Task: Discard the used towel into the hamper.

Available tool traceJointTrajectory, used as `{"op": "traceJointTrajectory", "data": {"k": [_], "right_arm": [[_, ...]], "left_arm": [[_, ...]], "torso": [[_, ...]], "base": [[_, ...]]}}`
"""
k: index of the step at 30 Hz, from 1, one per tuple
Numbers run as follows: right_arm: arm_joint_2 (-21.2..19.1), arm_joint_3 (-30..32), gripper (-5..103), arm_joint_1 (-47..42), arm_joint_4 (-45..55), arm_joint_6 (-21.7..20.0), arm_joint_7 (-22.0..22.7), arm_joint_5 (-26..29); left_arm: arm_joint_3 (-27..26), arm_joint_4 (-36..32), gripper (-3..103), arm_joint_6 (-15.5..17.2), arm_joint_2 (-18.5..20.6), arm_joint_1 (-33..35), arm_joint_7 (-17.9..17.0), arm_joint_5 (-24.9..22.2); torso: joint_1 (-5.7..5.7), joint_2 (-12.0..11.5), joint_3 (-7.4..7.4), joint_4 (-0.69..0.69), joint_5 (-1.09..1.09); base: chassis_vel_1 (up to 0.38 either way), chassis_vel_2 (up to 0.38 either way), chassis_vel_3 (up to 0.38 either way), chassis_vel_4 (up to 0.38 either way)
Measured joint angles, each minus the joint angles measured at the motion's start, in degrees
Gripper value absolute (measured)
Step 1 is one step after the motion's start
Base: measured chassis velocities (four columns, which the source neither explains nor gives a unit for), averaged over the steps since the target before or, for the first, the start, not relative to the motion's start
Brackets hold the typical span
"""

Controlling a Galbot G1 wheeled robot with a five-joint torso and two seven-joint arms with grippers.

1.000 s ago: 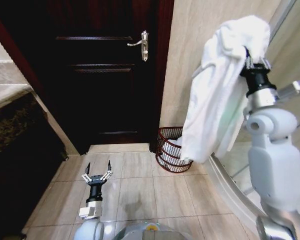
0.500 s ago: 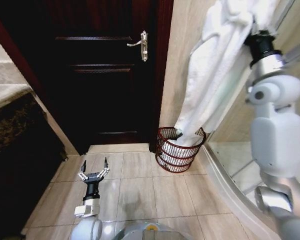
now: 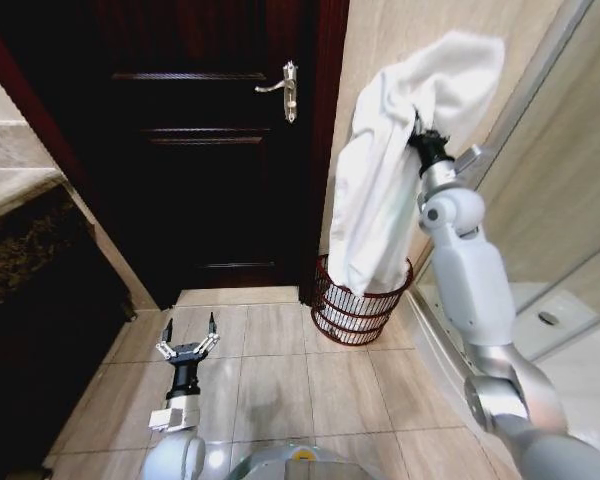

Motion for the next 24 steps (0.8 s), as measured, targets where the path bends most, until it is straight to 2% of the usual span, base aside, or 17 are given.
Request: {"op": "traceJointTrajectory", "data": {"k": [14,19,24], "right_arm": [[1.4,5.3,19,-13.4,0.9,1.3,-2.4,-2.0],[2.0,6.9,19,-18.4,2.2,0.0,-2.7,-1.7],[2.6,6.6,19,-21.0,-0.5,0.0,-3.8,-2.0]], "left_arm": [[0.6,3.1,100,-0.5,1.8,-1.6,0.7,-1.3],[1.2,4.1,100,-0.5,1.9,-2.4,0.9,-1.0],[1.8,4.4,100,-0.5,1.9,-3.1,1.1,-0.6]], "torso": [[0.00,0.0,0.00,0.01,0.01],[0.00,0.0,0.00,0.00,-0.01],[0.00,0.0,0.00,0.00,0.01]], "base": [[0.000,0.000,0.000,0.000],[0.000,0.000,0.000,0.000],[0.000,0.000,0.000,0.000]]}}
